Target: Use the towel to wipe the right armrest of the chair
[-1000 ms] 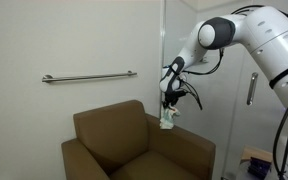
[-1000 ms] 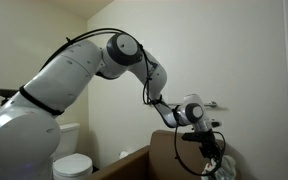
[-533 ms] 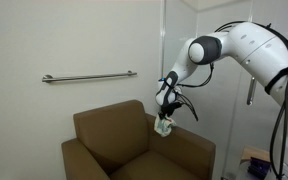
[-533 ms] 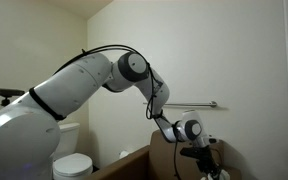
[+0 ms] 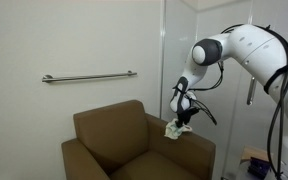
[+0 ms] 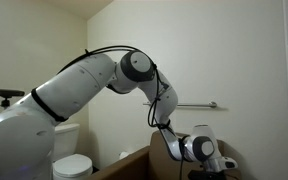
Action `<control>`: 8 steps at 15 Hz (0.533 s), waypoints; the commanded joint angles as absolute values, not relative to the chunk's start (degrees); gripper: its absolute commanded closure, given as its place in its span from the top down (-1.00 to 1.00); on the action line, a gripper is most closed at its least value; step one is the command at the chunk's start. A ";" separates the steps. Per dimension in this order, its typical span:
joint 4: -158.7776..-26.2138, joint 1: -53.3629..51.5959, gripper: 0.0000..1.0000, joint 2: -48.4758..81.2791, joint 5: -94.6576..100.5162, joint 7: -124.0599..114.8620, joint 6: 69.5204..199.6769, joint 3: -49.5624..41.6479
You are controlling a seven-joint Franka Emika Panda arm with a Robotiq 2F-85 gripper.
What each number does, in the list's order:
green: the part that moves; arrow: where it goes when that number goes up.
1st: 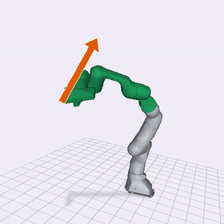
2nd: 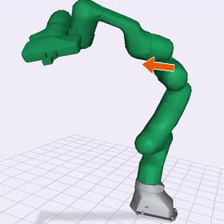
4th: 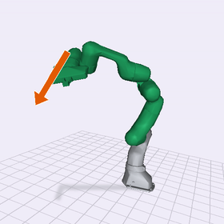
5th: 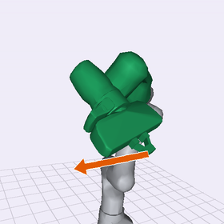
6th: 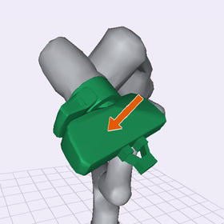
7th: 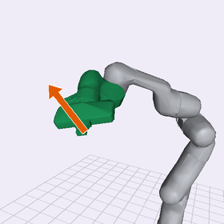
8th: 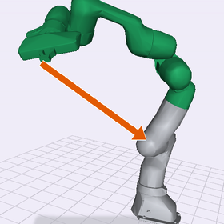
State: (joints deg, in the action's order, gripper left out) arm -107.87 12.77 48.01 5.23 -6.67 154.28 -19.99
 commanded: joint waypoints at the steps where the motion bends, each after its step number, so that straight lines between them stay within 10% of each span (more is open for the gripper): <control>1: -118.24 16.83 -0.86 40.94 7.59 1.42 149.04 -21.12; 8: -131.07 16.04 -0.85 31.18 18.65 3.75 141.76 -28.23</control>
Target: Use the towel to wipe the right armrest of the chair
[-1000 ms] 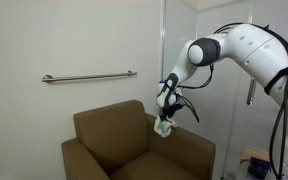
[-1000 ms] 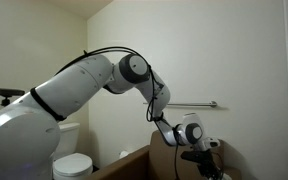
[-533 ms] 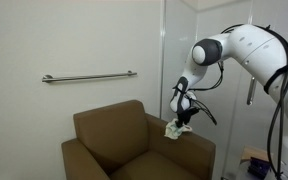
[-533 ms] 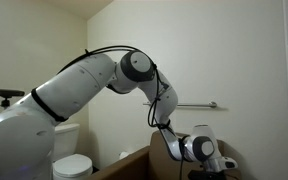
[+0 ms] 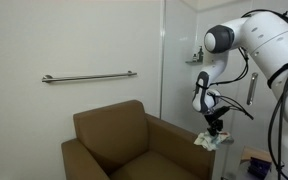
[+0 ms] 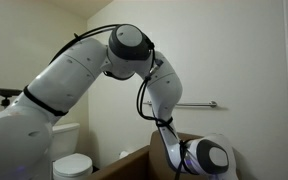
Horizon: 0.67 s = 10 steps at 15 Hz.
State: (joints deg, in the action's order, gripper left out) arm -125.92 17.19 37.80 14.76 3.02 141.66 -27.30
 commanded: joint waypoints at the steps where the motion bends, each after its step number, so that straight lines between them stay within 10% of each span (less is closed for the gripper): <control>1: -130.66 15.59 -0.85 29.86 18.57 2.43 143.05 -27.19; 10: -116.08 7.48 -0.86 27.62 18.22 -9.85 152.10 -19.66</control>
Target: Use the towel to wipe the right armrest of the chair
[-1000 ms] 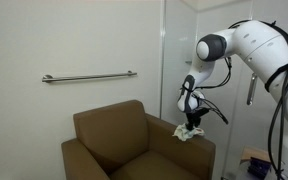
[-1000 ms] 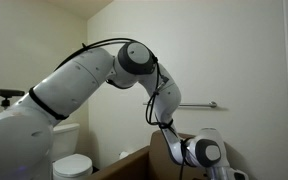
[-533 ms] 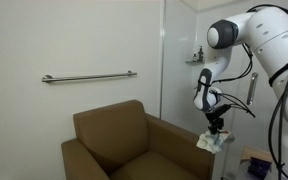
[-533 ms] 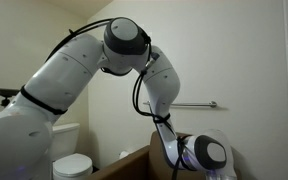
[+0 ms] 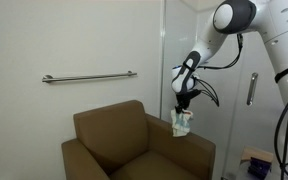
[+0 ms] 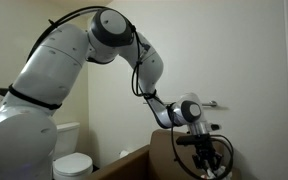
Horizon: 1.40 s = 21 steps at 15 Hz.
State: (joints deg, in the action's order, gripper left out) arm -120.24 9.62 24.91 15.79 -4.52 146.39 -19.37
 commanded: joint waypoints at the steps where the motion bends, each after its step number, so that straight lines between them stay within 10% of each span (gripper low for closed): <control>1: -114.31 6.69 -0.85 29.53 18.44 -11.95 155.60 -20.02; 11: -109.10 9.85 -0.86 51.36 7.68 -12.12 165.09 -20.71; 21: -127.38 10.90 -0.86 36.49 16.90 2.35 152.06 -30.47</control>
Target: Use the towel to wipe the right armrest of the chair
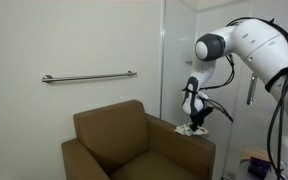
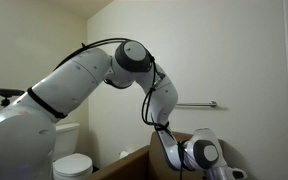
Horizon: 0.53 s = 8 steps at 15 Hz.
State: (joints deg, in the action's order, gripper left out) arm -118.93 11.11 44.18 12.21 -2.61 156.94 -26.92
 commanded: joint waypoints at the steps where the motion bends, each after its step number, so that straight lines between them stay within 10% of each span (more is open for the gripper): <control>1: -129.72 10.23 -0.86 34.45 19.43 2.88 150.57 -32.53; 8: -130.64 9.00 -0.86 23.79 24.32 -0.06 148.00 -30.72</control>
State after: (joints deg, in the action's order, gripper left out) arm -130.92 9.98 30.14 25.10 0.63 150.16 -33.88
